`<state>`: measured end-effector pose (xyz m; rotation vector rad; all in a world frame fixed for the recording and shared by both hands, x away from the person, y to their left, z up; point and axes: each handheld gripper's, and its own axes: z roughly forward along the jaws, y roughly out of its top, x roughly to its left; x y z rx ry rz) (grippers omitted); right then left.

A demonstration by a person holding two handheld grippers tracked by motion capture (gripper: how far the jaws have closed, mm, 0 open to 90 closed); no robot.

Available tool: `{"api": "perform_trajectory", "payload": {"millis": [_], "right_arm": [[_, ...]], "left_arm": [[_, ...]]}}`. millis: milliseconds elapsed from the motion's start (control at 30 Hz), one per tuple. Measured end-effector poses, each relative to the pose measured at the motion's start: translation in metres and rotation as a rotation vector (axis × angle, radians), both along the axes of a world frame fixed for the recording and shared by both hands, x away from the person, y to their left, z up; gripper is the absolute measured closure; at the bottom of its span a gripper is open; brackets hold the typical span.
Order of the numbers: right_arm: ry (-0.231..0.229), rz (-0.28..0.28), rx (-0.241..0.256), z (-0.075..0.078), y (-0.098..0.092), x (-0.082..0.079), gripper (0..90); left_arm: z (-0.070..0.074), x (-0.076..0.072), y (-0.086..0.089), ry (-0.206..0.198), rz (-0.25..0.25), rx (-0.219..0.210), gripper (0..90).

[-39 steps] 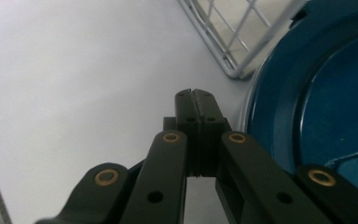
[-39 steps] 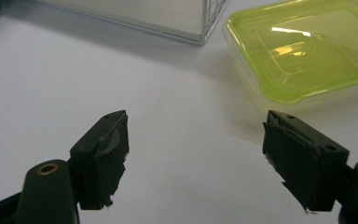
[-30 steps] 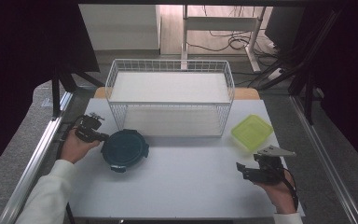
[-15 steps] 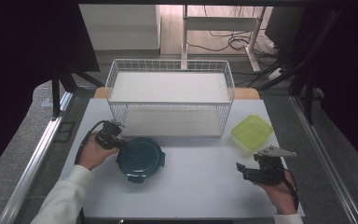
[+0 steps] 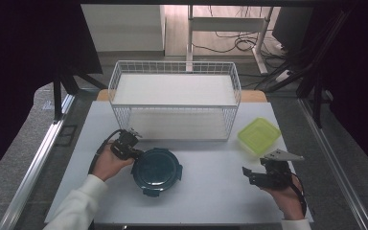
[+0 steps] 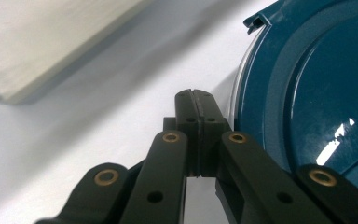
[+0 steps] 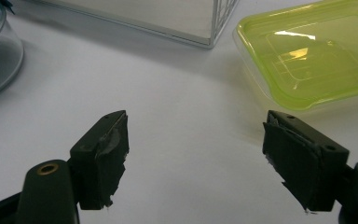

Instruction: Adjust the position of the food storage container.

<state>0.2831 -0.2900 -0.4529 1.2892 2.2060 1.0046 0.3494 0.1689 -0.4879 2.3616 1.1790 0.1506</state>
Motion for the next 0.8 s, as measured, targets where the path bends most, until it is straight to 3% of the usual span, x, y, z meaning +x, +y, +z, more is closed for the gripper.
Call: {"api": "perform_trajectory", "payload": {"millis": [467, 533, 633, 800], "right_arm": [[0.003, 0.005, 0.0, 0.0, 0.001, 0.0, 22.4], [0.003, 0.004, -0.001, 0.0, 0.001, 0.0, 22.4], [0.002, 0.002, 0.001, 0.0, 0.0, -0.001, 22.4], [0.003, 0.0, 0.001, -0.001, -0.001, -0.002, 22.3]], "left_arm": [[0.0, -0.009, -0.022, 0.014, -0.028, -0.022, 90.0], [0.0, -0.009, -0.021, 0.016, -0.027, -0.027, 90.0], [-0.002, -0.008, -0.017, 0.026, -0.027, -0.074, 90.0], [0.0, -0.017, 0.001, 0.009, 0.003, -0.053, 90.0]]}}
